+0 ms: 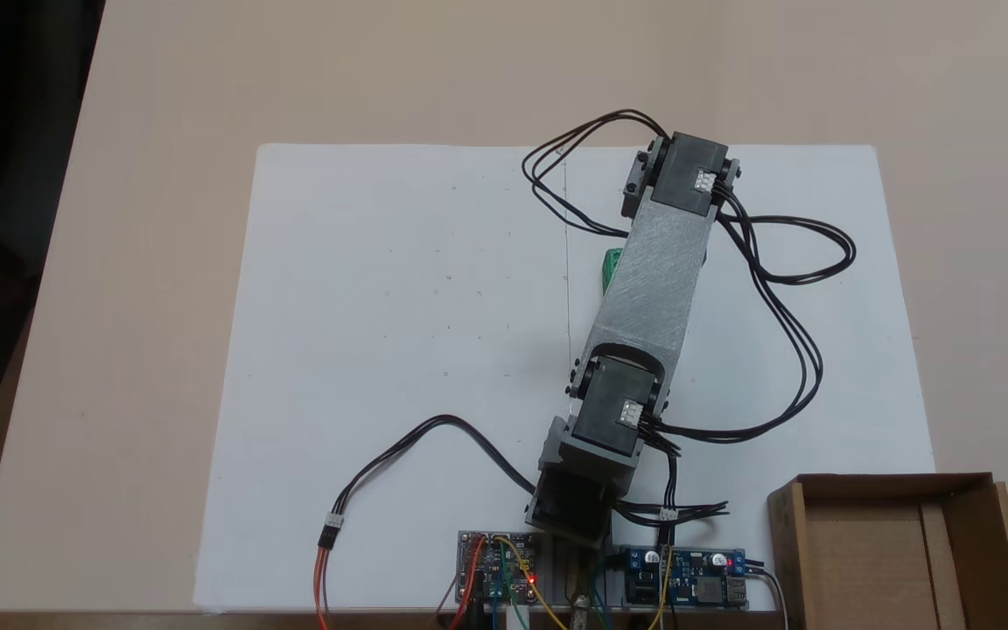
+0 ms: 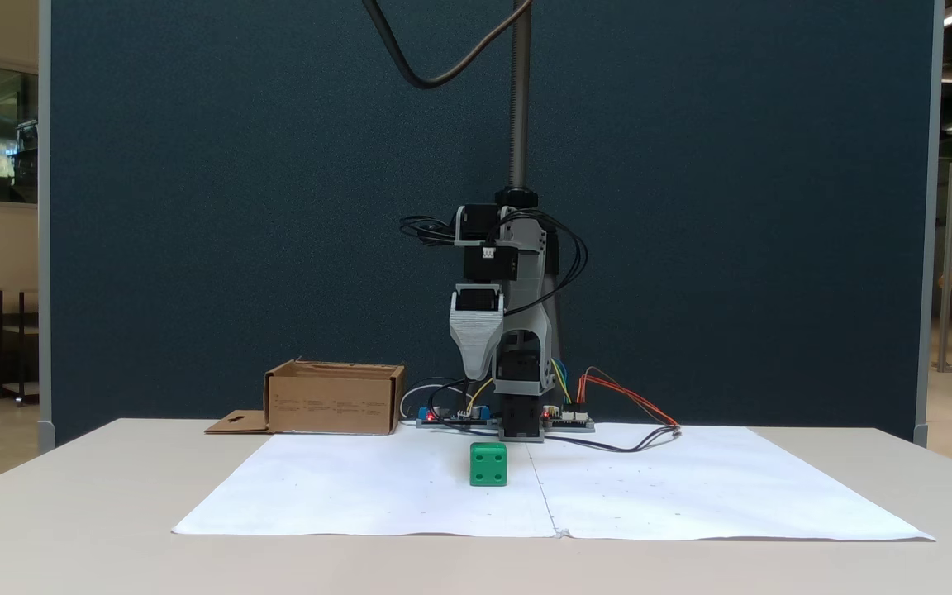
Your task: Grasp a green dice and put it in the bin.
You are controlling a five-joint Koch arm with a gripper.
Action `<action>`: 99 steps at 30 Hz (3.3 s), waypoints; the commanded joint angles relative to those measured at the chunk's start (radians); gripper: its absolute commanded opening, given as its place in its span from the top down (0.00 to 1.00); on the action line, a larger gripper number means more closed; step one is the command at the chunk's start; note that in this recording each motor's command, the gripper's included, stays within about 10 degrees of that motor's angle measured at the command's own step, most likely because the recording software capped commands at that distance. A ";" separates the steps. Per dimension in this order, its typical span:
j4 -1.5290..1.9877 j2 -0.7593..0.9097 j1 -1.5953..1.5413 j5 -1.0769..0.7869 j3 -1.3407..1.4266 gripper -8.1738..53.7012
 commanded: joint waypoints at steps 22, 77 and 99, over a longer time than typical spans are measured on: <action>-0.150 -0.067 -0.025 -0.021 0.048 0.17; -0.471 -0.270 -0.049 0.051 0.241 0.23; -0.459 -0.285 -0.094 0.249 0.256 0.53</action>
